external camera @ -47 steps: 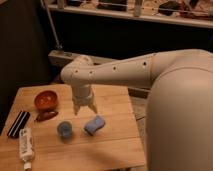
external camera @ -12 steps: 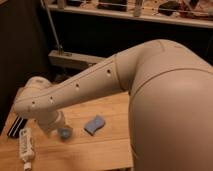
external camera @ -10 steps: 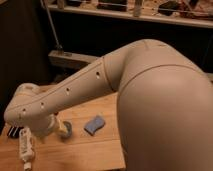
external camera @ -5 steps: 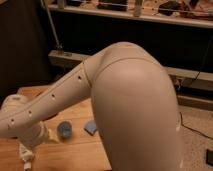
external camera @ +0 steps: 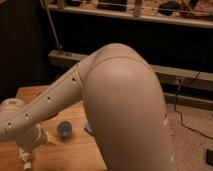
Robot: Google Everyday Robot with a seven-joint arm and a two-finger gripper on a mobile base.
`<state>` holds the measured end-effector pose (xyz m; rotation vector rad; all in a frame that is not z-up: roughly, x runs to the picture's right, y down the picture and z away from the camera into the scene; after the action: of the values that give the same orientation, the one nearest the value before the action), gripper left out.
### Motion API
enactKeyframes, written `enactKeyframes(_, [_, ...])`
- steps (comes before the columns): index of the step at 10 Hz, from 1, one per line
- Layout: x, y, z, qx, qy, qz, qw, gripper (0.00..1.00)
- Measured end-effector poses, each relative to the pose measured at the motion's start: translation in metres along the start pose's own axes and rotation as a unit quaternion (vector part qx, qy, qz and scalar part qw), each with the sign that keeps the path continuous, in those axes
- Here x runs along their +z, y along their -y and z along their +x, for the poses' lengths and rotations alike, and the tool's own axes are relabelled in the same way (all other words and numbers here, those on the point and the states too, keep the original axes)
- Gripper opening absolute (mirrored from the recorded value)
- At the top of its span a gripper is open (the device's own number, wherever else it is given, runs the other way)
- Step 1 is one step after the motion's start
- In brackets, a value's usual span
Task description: Stand the bottle upright
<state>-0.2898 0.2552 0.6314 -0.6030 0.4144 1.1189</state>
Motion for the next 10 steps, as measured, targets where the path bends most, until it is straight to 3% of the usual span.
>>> enactKeyframes(2, [0.013, -0.031, 0.004, -0.026, -0.008, -0.017, 0.9995, 0.65])
enactKeyframes(4, [0.014, -0.025, 0.001, -0.025, -0.005, -0.010, 0.9996, 0.65])
enactKeyframes(10, [0.014, -0.027, 0.001, -0.025, -0.007, -0.013, 0.9996, 0.65])
